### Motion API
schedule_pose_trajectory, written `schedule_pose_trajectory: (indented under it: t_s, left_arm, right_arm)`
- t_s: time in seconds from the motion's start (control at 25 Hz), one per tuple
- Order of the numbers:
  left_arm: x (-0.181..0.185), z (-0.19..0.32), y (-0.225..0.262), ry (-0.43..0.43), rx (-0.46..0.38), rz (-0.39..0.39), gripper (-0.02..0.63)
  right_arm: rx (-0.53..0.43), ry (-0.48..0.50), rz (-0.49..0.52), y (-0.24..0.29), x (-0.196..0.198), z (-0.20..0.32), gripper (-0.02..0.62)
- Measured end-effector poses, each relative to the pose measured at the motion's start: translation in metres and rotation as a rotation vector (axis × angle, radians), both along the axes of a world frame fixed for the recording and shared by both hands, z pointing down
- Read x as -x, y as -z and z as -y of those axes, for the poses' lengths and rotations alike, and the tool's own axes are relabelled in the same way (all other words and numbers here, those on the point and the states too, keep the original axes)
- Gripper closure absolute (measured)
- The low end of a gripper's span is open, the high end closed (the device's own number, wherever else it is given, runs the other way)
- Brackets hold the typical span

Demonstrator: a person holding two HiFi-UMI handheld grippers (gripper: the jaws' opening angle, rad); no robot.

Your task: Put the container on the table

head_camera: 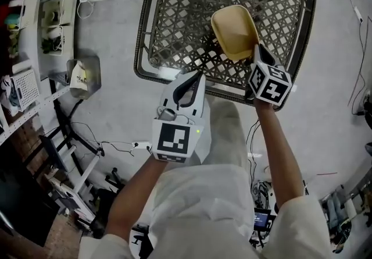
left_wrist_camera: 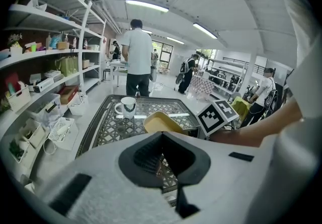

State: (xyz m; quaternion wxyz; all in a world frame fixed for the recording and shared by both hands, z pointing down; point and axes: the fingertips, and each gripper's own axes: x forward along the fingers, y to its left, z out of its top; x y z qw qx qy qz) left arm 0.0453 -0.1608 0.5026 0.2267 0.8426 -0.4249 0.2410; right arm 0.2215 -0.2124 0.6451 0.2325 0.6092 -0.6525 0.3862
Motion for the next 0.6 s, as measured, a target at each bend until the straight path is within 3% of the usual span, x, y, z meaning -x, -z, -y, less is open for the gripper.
schedule_pose_trajectory:
  t_s: [0.6]
  left_arm:
    - [0.005, 0.006, -0.011, 0.011, 0.008, 0.006, 0.586]
  right_arm:
    - [0.063, 0.004, 0.004, -0.021, 0.004, 0.013, 0.566]
